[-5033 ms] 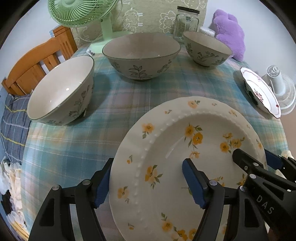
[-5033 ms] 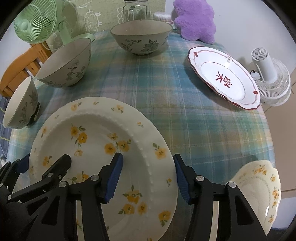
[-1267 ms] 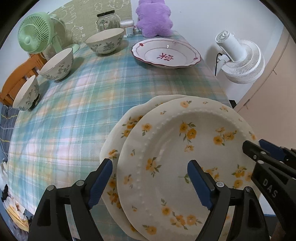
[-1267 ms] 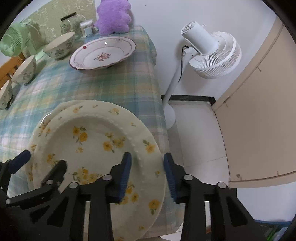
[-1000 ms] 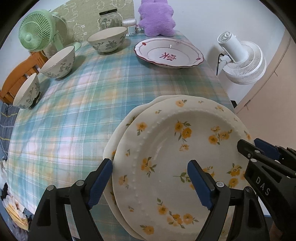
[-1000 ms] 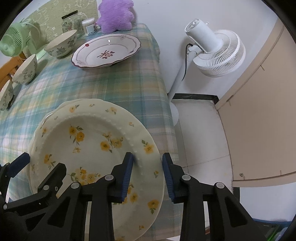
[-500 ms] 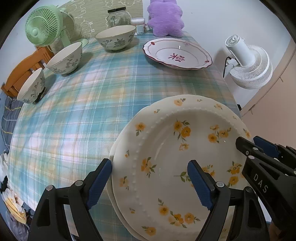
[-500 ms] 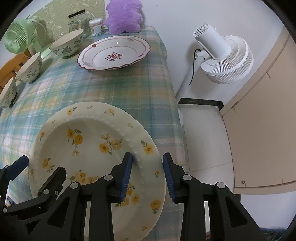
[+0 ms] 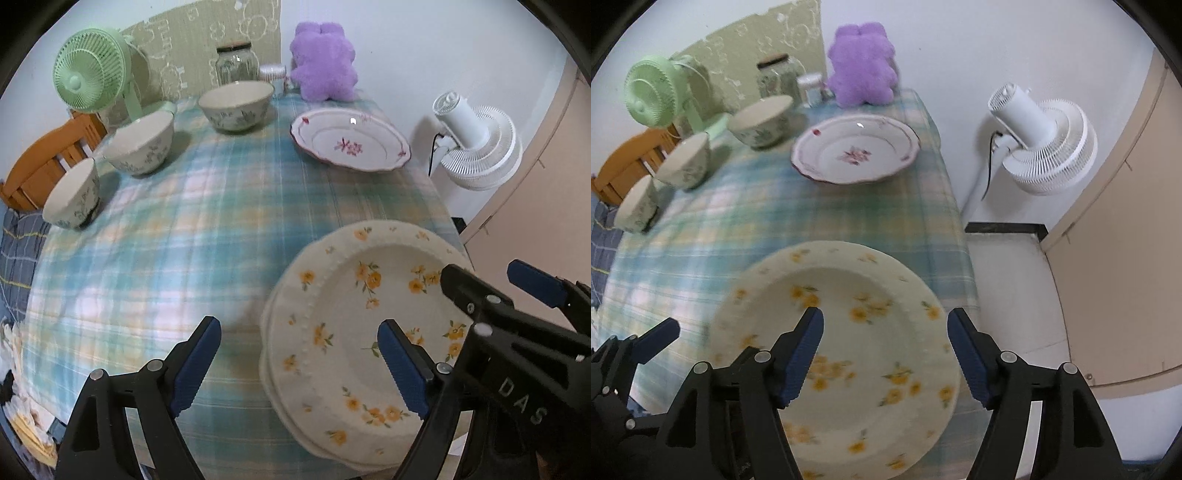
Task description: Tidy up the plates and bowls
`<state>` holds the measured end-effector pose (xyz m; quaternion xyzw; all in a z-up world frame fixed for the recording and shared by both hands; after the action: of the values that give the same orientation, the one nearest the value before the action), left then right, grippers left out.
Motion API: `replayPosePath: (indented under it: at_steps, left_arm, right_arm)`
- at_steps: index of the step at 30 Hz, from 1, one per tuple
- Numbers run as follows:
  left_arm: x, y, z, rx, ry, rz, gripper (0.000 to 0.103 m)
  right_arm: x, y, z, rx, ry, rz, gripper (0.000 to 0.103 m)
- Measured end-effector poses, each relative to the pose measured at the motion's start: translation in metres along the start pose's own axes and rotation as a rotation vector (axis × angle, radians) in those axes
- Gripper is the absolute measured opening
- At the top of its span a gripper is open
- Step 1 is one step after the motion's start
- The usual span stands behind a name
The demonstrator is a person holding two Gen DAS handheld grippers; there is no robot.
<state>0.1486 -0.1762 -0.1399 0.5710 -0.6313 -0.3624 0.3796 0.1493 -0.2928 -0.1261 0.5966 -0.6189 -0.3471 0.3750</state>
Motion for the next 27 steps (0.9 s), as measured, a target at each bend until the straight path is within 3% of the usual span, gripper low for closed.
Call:
replayPosePath:
  at_steps: [15, 27]
  left_arm:
    - [-0.017, 0.050, -0.066, 0.139, -0.036, 0.063, 0.089]
    - [0.006, 0.027, -0.126, 0.190, 0.003, 0.014, 0.089]
  right_arm:
    - [-0.029, 0.055, -0.051, 0.132, -0.105, -0.002, 0.073]
    - [0.001, 0.035, -0.118, 0.176, -0.070, -0.018, 0.073]
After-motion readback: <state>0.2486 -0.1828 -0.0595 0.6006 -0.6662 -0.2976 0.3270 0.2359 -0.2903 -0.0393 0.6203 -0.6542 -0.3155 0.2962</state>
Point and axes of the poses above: each gripper's, at about its wrist camera, not at the fingertips, and y roughly against the way its jaws point, x to its right, z to its underside, the point moved 8 cm from there along -y, roughly the way its jaws point, and after that the axes turned 6 degrees about y, right-handed, at the moved point
